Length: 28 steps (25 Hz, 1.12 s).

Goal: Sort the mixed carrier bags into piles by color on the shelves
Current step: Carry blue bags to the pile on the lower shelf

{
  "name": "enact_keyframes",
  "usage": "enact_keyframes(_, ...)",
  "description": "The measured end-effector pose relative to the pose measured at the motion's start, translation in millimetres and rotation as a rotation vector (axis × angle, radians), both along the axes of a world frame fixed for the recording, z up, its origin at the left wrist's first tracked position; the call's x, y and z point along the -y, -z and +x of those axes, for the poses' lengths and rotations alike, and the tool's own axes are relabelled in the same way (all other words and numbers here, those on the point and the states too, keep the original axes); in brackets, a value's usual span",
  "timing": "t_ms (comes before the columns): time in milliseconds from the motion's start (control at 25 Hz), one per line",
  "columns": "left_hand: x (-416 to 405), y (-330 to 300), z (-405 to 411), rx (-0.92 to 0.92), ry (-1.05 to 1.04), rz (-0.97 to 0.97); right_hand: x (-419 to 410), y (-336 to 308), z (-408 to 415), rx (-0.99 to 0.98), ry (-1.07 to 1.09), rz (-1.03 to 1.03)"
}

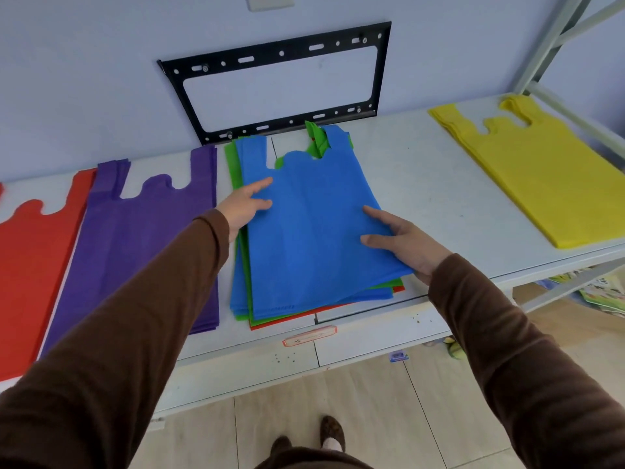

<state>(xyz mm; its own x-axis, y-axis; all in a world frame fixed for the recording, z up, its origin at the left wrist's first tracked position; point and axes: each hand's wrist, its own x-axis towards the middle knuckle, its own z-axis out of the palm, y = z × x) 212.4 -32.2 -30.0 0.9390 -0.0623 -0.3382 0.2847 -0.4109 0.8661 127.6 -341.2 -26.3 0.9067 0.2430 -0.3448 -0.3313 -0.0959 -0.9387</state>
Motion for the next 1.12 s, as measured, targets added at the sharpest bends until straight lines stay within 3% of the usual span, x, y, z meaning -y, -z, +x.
enact_keyframes(200, 7.2, -19.6, -1.1, -0.046, -0.060, -0.107, 0.8, -10.3, 6.3, 0.020, -0.043, -0.053)
enact_keyframes(440, 33.1, -95.8, 2.9, 0.140, 0.017, -0.108, 27.0, -69.8, 3.2, 0.081, 0.016, -0.029)
enact_keyframes(680, 31.6, -141.1, -57.8, 0.394, 0.151, -0.121, 25.6, -106.2, -86.9, 0.212, 0.112, 0.070)
enact_keyframes(920, -46.0, -107.4, -193.3, 0.516, 0.174, -0.122, -52.3, -67.9, -226.6, 0.268, 0.102, 0.095)
enact_keyframes(1120, -128.5, -15.0, -336.0, 0.487, 0.115, -0.124, -121.2, 5.4, -351.5, 0.138, 0.038, 0.090)
